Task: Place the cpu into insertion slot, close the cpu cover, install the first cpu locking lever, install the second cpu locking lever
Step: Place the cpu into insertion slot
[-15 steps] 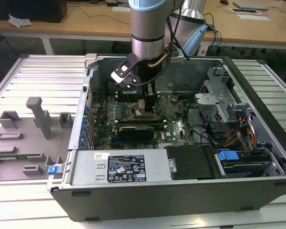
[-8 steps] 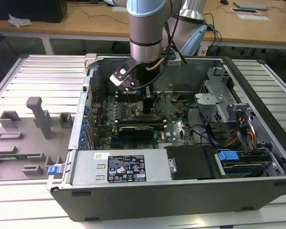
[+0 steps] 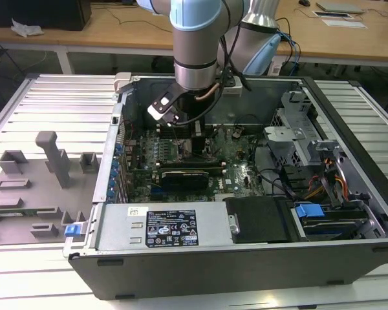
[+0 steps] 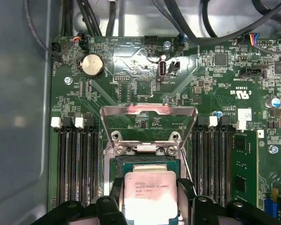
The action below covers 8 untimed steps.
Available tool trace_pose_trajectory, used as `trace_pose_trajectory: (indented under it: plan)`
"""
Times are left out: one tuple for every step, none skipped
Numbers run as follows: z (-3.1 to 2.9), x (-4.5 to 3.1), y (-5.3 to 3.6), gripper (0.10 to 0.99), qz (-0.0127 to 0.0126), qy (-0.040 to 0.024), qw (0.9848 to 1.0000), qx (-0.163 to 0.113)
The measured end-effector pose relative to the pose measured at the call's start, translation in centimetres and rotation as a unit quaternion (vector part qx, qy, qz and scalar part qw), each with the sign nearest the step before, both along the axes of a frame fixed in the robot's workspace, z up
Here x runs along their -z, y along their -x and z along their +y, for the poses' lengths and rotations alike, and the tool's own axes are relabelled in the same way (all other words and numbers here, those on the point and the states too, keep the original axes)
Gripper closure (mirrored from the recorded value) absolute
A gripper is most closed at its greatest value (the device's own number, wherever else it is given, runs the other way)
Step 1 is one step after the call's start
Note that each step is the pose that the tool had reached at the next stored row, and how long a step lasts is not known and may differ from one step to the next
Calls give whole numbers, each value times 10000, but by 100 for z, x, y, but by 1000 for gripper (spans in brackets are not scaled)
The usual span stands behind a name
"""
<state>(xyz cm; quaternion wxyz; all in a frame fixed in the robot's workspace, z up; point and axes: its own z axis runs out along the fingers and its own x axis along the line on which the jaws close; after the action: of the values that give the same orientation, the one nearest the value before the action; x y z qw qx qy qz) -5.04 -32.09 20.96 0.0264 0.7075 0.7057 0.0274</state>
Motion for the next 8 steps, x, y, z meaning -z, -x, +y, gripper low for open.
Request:
trace_pose_trajectory:
  plan:
    - [2, 8, 1, 545, 0, 0, 10000, 37]
    - [6, 18, 1, 545, 0, 0, 10000, 66]
    - [14, 37, 2, 545, 0, 0, 9999, 103]
    - [21, 50, 2, 545, -1, -1, 9999, 120]
    - [26, 57, 3, 545, 0, 1, 9999, 133]
    - [36, 67, 3, 545, 0, 0, 9999, 146]
    - [43, 73, 3, 545, 0, 0, 9999, 152]
    - [52, 80, 3, 545, 0, 1, 9999, 155]
